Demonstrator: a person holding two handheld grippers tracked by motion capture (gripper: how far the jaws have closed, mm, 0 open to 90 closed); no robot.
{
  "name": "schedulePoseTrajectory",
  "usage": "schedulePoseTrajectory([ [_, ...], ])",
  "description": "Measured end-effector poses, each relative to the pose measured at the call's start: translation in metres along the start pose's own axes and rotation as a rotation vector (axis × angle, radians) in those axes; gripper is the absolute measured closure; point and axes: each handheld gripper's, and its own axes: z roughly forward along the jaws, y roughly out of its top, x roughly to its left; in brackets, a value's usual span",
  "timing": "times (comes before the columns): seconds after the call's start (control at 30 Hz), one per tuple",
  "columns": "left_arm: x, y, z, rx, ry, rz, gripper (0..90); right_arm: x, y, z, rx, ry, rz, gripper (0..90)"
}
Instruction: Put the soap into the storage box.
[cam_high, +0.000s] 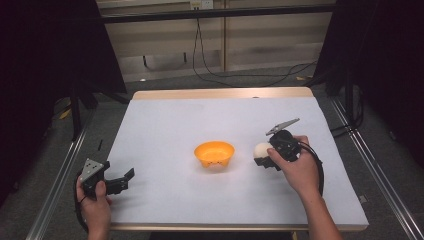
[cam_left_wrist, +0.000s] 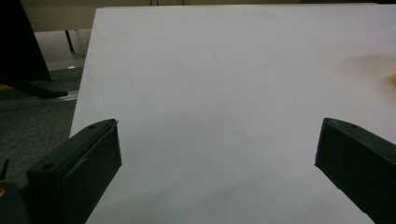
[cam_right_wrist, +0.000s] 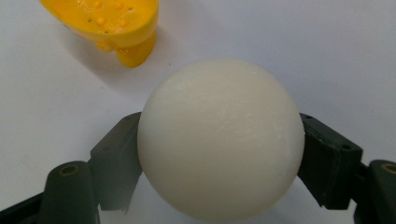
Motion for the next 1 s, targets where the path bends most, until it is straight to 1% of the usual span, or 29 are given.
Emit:
schedulePoseTrajectory([
  [0.07,0.0,0.0,0.0,0.0,0.0,0.0,0.2,0.002,0.002,0.001,-0.002,0.01,0.002,23.8],
  [0.13,0.0,0.0,0.0,0.002,0.002,-0.002,0.2,0.002,0.002,0.001,-0.003,0.008,-0.007,23.8],
  [0.27,0.0,0.0,0.0,0.0,-0.001,-0.001,0.2,0.004,0.006,0.002,-0.003,0.014,-0.006,23.8],
  [0.43,0.0,0.0,0.0,0.003,0.0,-0.004,0.2,0.006,0.012,0.0,-0.007,0.023,-0.019,23.8],
  [0.5,0.0,0.0,0.0,0.004,0.0,-0.004,0.2,0.006,0.013,0.0,-0.011,0.025,-0.015,23.8],
  [0.57,0.0,0.0,0.0,0.001,-0.001,-0.001,0.2,0.006,0.014,-0.001,-0.01,0.029,-0.026,23.8],
  [0.6,0.0,0.0,0.0,0.001,-0.001,0.0,0.2,0.008,0.016,-0.001,-0.005,0.029,-0.018,23.8],
  [0.63,0.0,0.0,0.0,0.0,-0.002,-0.001,0.3,0.008,0.017,-0.001,-0.003,0.024,-0.026,23.8],
  [0.67,0.0,0.0,0.0,0.001,0.001,0.004,0.4,0.008,0.018,-0.001,-0.003,0.029,-0.028,23.8],
  [0.73,0.0,0.0,0.0,0.0,-0.003,0.0,0.4,0.009,0.02,-0.002,-0.008,0.031,-0.035,23.8],
  [0.83,0.0,0.0,0.0,0.001,-0.003,0.003,0.5,0.011,0.023,-0.002,-0.015,0.044,-0.028,23.8],
  [0.9,-0.001,0.0,0.001,0.004,0.001,-0.002,0.5,0.012,0.025,-0.002,-0.016,0.045,-0.035,23.8],
  [1.0,0.0,0.0,0.001,0.007,0.0,0.005,0.4,0.014,0.029,-0.001,-0.012,0.049,-0.048,23.8],
])
